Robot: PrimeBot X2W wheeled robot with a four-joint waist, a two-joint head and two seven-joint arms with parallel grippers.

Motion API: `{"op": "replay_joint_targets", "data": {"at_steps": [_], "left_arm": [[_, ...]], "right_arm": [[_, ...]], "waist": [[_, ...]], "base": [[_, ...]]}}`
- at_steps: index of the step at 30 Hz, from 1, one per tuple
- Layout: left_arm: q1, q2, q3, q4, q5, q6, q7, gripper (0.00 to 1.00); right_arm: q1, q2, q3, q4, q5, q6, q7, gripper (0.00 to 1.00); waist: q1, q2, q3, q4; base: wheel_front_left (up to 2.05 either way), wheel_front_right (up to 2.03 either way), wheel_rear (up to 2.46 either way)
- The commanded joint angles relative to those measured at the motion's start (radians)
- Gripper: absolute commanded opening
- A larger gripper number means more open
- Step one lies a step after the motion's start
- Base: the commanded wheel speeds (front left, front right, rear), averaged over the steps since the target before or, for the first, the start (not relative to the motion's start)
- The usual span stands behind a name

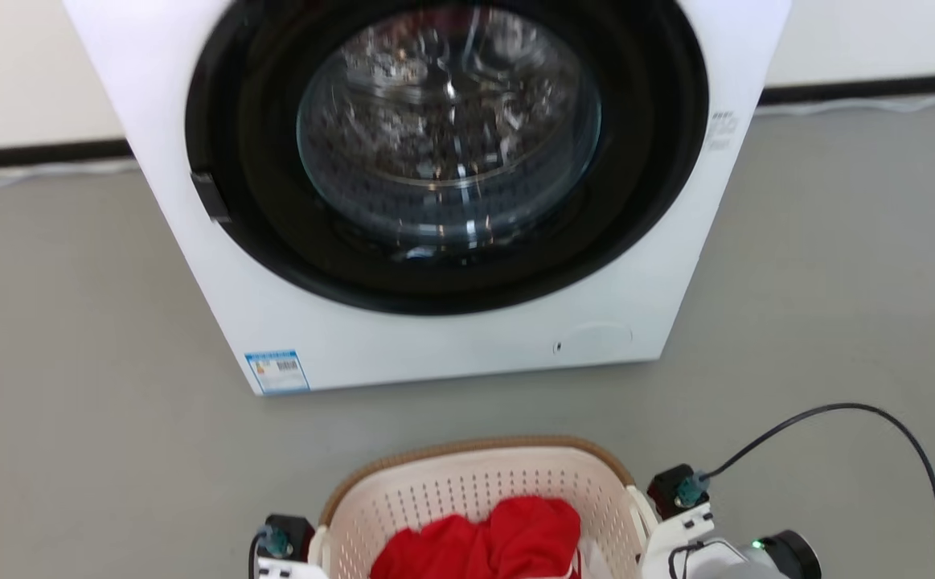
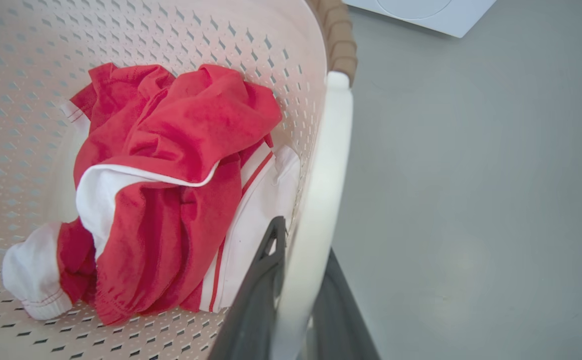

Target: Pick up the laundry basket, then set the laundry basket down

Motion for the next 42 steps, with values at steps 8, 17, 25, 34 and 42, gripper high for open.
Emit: {"op": "replay_joint_targets", "data": {"at_steps": [8, 17, 25, 34, 42], "left_arm": [[0.011, 0.008, -0.033, -0.067, -0.053, 0.002, 0.013, 0.0], [0.01, 0.008, -0.068, -0.079, -0.09, 0.015, 0.016, 0.0], [0.006, 0.008, -0.096, -0.075, -0.118, 0.02, 0.011, 0.0], [0.001, 0.008, -0.123, -0.066, -0.142, 0.024, 0.002, 0.0], [-0.004, 0.008, -0.145, -0.061, -0.163, 0.026, -0.004, 0.0]], "right_arm": [[-0.006, 0.021, 0.053, -0.013, 0.017, 0.009, 0.011, 0.0], [-0.014, 0.021, 0.066, 0.0, 0.032, 0.009, 0.001, 0.0], [-0.019, 0.021, 0.08, 0.006, 0.046, 0.009, -0.009, 0.0], [-0.023, 0.021, 0.089, 0.017, 0.058, 0.009, -0.021, 0.0], [-0.028, 0.021, 0.096, 0.024, 0.066, 0.009, -0.031, 0.0]], "waist": [[0.0, 0.0, -0.071, 0.003], [0.0, 0.0, -0.084, 0.007], [0.0, 0.0, -0.085, 0.006], [0.0, 0.0, -0.086, 0.005], [0.0, 0.0, -0.081, 0.006]], "base": [[0.0, 0.0, 0.0], [0.0, 0.0, 0.0], [0.0, 0.0, 0.0], [0.0, 0.0, 0.0], [0.0, 0.0, 0.0]]}}
